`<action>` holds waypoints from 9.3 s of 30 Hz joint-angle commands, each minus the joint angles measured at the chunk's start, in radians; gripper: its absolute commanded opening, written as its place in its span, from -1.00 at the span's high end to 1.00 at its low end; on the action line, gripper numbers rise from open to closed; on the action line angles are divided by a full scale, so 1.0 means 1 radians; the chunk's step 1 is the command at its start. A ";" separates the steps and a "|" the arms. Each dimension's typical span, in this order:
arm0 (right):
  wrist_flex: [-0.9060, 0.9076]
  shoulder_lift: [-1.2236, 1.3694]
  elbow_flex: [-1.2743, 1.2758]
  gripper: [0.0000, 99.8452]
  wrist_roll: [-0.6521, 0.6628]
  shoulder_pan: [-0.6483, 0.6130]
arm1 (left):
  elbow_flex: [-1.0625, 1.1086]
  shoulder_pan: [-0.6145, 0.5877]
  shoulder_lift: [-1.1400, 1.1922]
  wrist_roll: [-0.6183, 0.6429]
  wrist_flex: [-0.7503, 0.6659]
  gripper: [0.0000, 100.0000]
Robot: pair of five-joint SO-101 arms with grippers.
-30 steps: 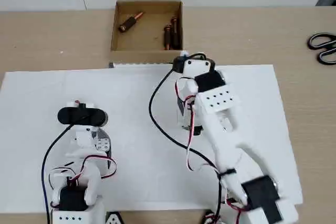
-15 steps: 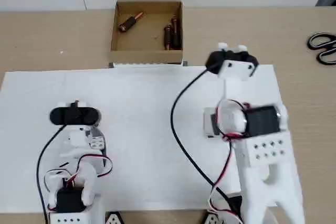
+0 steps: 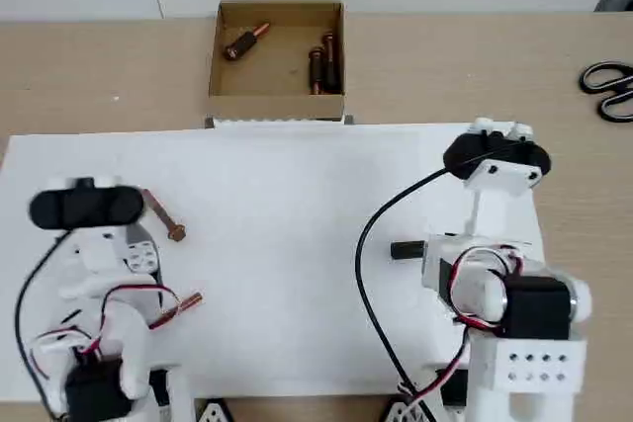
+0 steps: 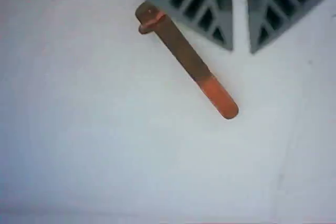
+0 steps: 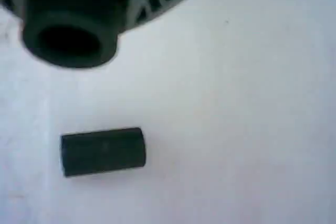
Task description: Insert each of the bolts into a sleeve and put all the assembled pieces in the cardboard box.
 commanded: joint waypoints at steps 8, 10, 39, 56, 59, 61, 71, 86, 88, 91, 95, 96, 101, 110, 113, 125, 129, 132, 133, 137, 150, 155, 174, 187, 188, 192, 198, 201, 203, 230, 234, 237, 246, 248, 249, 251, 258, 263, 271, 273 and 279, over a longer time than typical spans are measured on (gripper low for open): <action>-0.013 -0.019 -0.005 1.00 0.003 0.191 | -0.550 -0.017 0.720 0.239 0.150 0.99; -0.013 -0.019 -0.005 1.00 0.005 0.237 | -0.602 -0.015 0.822 0.304 0.181 0.99; -0.012 -0.019 -0.003 1.00 0.002 0.314 | -0.673 0.061 1.293 0.626 0.117 0.69; -0.039 -0.019 0.058 1.00 0.000 0.314 | -0.694 0.051 1.593 0.655 -0.023 0.70; -0.039 -0.019 0.058 1.00 0.000 0.314 | -0.694 0.049 1.620 0.655 -0.051 0.86; -0.041 -0.019 0.060 1.00 0.000 0.314 | -0.694 0.051 1.637 0.655 -0.057 1.00; -0.041 -0.019 0.061 1.00 0.000 0.311 | -0.766 0.057 1.580 0.875 0.011 0.99; -0.041 -0.019 0.074 1.00 -0.040 0.309 | -0.961 0.100 1.557 1.634 0.121 0.98; -0.041 -0.019 0.074 1.00 -0.040 0.309 | -0.966 0.100 1.556 1.649 0.121 0.98; -0.041 -0.019 0.074 1.00 -0.040 0.309 | -0.967 0.094 1.548 1.654 0.118 0.98; -0.041 -0.019 0.074 1.00 -0.040 0.309 | -0.967 0.095 1.547 1.712 0.121 0.96; -0.041 -0.019 0.074 1.00 -0.040 0.309 | -0.967 0.098 1.547 1.725 0.121 0.92; -0.041 -0.019 0.074 1.00 -0.040 0.309 | -0.967 0.100 1.547 1.725 0.120 0.63; -0.041 -0.019 0.074 1.00 -0.040 0.309 | -1.032 0.100 1.545 1.458 0.150 0.54; -0.041 -0.019 0.074 1.00 -0.040 0.309 | -1.145 0.100 1.511 1.227 0.252 0.54; -0.041 -0.019 0.074 1.00 -0.040 0.309 | -1.380 0.075 1.424 0.574 0.517 0.55; -0.041 -0.019 0.074 1.00 -0.040 0.311 | -1.313 0.061 1.433 0.330 0.517 0.73; -0.041 -0.019 0.074 1.00 -0.040 0.312 | -1.210 0.089 1.435 0.083 0.516 0.81; -0.041 -0.019 0.074 1.00 -0.040 0.312 | -1.179 0.098 1.433 0.021 0.516 0.82; -0.041 -0.019 0.074 1.00 -0.041 0.312 | -1.132 0.083 1.433 -0.259 0.514 0.82; -0.041 -0.019 0.074 1.00 -0.041 0.311 | -1.125 0.087 1.461 -0.873 0.506 0.81; -0.041 -0.019 0.074 1.00 -0.040 0.311 | -1.130 0.083 1.588 -1.033 0.506 0.81; -0.041 -0.018 0.072 1.00 -0.040 0.311 | -1.132 0.101 1.682 -1.252 0.359 0.72; -0.041 -0.018 0.072 1.00 -0.040 0.311 | -1.132 0.150 1.771 -1.254 0.302 0.72; -0.041 -0.018 0.072 1.00 -0.040 0.311 | -1.135 0.152 1.781 -1.254 0.302 0.72; -0.041 -0.018 0.072 1.00 -0.040 0.311 | -1.167 0.150 1.818 -1.254 0.301 0.72; -0.041 -0.018 0.072 1.00 -0.040 0.311 | -1.247 0.146 1.915 -1.254 0.275 0.72; -0.041 -0.018 0.072 1.00 -0.040 0.311 | -1.302 0.146 1.970 -1.254 0.276 0.72; -0.041 -0.018 0.072 1.00 -0.040 0.311 | -1.336 0.146 2.005 -1.254 0.276 0.72; -0.041 -0.018 0.072 1.00 -0.040 0.309 | -1.652 0.150 2.085 -1.247 0.516 0.96; -0.041 -0.019 0.072 1.00 -0.040 0.309 | -1.741 0.146 2.085 -1.246 0.514 0.99; -0.041 -0.019 0.072 1.00 -0.040 0.309 | -1.774 0.147 2.084 -1.231 0.514 0.99; -0.041 -0.019 0.072 1.00 -0.040 0.309 | -1.728 0.157 1.946 -1.149 0.514 0.99; -0.041 -0.019 0.072 1.00 -0.038 0.309 | -1.689 0.157 1.909 -1.149 0.514 0.99; -0.041 -0.019 0.072 1.00 -0.038 0.309 | -1.670 0.157 1.892 -1.149 0.514 0.99; -0.041 -0.019 0.072 1.00 -0.037 0.309 | -1.635 0.155 1.858 -1.149 0.514 0.99; -0.041 -0.019 0.072 1.00 -0.035 0.309 | -1.509 0.150 1.749 -1.149 0.514 0.99; -0.041 -0.019 0.072 1.00 -0.037 0.309 | -1.461 0.155 1.722 -1.200 0.514 0.99; -0.039 -0.019 0.072 1.00 -0.038 0.309 | -1.409 0.241 1.732 -1.211 0.511 0.99; -0.039 -0.019 0.072 1.00 -0.038 0.309 | -1.368 0.278 1.734 -1.211 0.500 0.99; -0.039 -0.019 0.072 1.00 -0.038 0.309 | -1.279 0.341 1.734 -1.168 0.405 0.98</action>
